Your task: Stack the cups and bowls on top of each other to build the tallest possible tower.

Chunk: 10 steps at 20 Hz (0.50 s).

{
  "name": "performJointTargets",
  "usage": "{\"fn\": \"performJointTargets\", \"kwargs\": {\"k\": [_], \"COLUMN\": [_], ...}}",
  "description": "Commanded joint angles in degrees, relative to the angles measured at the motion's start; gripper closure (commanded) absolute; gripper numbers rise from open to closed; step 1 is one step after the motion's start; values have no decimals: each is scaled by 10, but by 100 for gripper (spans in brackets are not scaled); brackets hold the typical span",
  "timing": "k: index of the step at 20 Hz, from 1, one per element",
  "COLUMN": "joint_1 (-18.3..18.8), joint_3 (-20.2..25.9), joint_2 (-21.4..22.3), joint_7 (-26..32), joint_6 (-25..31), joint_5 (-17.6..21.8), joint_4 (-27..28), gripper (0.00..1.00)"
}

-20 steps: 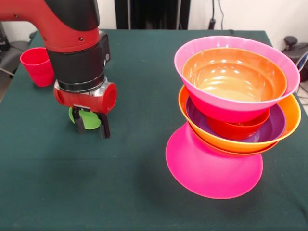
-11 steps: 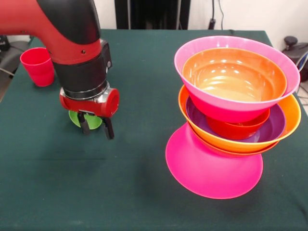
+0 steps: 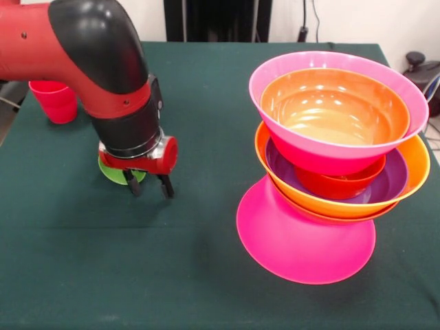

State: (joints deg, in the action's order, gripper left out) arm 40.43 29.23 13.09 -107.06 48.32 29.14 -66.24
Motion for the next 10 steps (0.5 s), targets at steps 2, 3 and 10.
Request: {"fn": "performJointTargets", "kwargs": {"k": [2, 3, 10], "joint_1": [-20, -21, -20], "joint_3": [22, 23, 22], "joint_2": [-31, -29, 11], "joint_7": [197, 197, 191], "joint_6": [93, 96, 112], "joint_5": [28, 27, 21], "joint_4": [56, 57, 31], "gripper": [0, 0, 0]}}
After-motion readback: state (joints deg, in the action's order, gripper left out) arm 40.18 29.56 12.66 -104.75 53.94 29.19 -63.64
